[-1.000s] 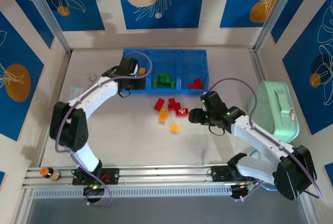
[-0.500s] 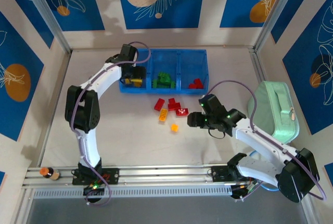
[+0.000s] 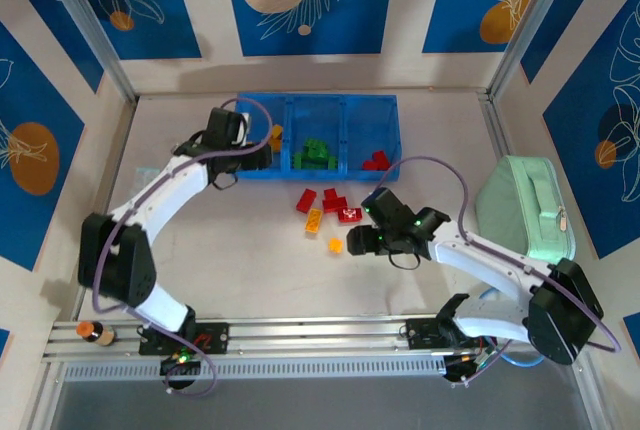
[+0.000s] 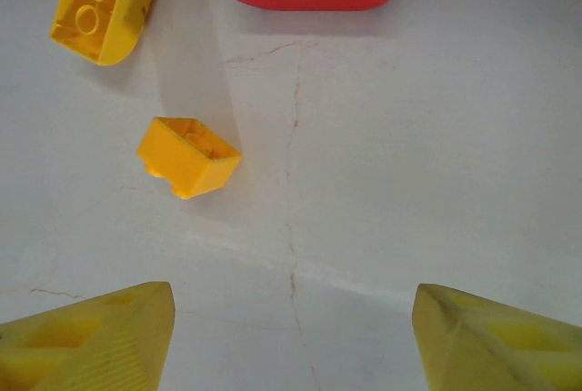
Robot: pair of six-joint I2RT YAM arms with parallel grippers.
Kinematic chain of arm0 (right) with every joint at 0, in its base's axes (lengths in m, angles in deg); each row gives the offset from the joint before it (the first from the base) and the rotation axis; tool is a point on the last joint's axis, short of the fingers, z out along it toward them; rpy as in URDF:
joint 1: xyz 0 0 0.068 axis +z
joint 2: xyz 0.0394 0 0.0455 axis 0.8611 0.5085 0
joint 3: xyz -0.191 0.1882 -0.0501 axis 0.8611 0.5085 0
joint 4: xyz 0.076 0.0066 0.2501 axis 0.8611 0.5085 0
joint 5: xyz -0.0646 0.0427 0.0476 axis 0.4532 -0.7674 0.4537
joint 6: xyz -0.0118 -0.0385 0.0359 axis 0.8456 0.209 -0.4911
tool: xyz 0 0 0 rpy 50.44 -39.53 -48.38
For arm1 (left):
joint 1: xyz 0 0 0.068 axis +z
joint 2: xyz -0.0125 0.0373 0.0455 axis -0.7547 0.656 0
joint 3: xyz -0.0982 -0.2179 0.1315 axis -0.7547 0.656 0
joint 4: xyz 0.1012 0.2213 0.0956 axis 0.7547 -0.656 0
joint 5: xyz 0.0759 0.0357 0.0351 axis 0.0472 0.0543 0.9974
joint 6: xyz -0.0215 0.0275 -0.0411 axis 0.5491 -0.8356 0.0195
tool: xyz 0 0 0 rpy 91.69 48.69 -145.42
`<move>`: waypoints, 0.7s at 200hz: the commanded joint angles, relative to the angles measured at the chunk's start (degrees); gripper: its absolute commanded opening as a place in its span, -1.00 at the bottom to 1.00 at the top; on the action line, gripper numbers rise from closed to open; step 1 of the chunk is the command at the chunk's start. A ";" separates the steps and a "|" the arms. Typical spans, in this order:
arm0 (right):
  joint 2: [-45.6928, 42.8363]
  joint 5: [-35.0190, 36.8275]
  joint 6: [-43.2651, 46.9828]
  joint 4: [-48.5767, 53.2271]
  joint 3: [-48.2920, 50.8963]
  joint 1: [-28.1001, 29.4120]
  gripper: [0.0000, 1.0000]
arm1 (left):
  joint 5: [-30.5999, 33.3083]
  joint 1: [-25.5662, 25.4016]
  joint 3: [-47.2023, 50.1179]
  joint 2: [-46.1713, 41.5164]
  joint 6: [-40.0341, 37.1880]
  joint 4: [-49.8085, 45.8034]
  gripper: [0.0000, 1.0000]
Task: Sort the legos into containers by color
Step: Pick up the lego from the bottom-center of the table.
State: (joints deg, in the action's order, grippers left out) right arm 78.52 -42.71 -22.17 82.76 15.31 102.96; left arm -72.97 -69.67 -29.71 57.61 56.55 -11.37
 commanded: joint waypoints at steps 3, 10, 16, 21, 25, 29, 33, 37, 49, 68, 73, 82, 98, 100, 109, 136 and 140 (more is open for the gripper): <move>3.96 -0.59 0.69 0.36 -3.52 1.81 0.42 | -0.46 -3.46 8.57 -6.29 2.62 4.46 0.57; 5.71 -0.52 0.73 0.50 -4.51 2.52 0.42 | 0.11 -4.33 10.65 -7.89 2.96 4.53 0.57; 7.19 -0.41 0.80 0.62 -5.40 3.13 0.42 | 0.84 -4.99 12.48 -9.27 3.34 4.35 0.56; 8.51 -0.24 0.74 0.72 -6.07 3.59 0.42 | 1.37 -5.50 13.93 -10.28 3.80 4.09 0.56; 9.62 -0.06 0.73 0.80 -6.63 3.93 0.43 | 1.73 -5.95 15.13 -11.38 4.16 4.21 0.56; 10.70 0.18 0.67 0.81 -7.24 4.23 0.42 | 1.96 -6.23 16.31 -12.37 4.38 4.41 0.56; 11.73 0.18 0.79 0.81 -7.74 4.40 0.42 | 2.16 -6.59 17.45 -13.31 4.61 4.56 0.56; 12.76 0.27 0.82 0.81 -8.32 4.64 0.42 | 2.41 -6.93 18.57 -14.36 4.87 4.69 0.56; 15.97 0.28 0.99 0.89 -10.10 5.19 0.41 | 2.83 -7.65 21.41 -17.04 5.47 5.01 0.56; 20.55 0.55 1.56 0.91 -13.11 6.27 0.38 | 3.66 -8.31 24.66 -20.53 5.87 4.25 0.56; 21.73 0.52 1.76 0.90 -13.87 6.45 0.38 | 3.71 -8.38 25.23 -21.40 5.96 4.08 0.56; 23.82 0.57 2.03 1.03 -15.20 6.72 0.36 | 3.55 -8.49 26.41 -22.49 6.24 3.87 0.56; 27.69 1.15 2.22 1.96 -17.77 6.83 0.33 | 3.23 -8.77 28.02 -24.11 6.77 3.69 0.56; 28.16 1.24 2.23 2.13 -18.11 6.83 0.32 | 3.26 -8.82 28.21 -24.31 6.85 3.70 0.56; 30.28 1.95 2.25 3.27 -19.70 6.92 0.29 | 3.37 -8.95 29.04 -25.08 7.18 3.68 0.56; 35.40 5.08 1.61 7.99 -24.26 7.49 0.17 | 3.99 -9.13 30.56 -27.53 7.80 2.99 0.56; 35.92 5.38 1.53 8.46 -24.73 7.65 0.16 | 4.13 -9.13 30.65 -27.94 7.84 2.84 0.56</move>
State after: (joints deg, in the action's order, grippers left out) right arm 111.59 -40.33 -20.51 85.65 -6.17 109.80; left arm -70.37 -78.26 -0.27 32.08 63.00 -7.90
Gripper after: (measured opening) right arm 0.594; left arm 0.781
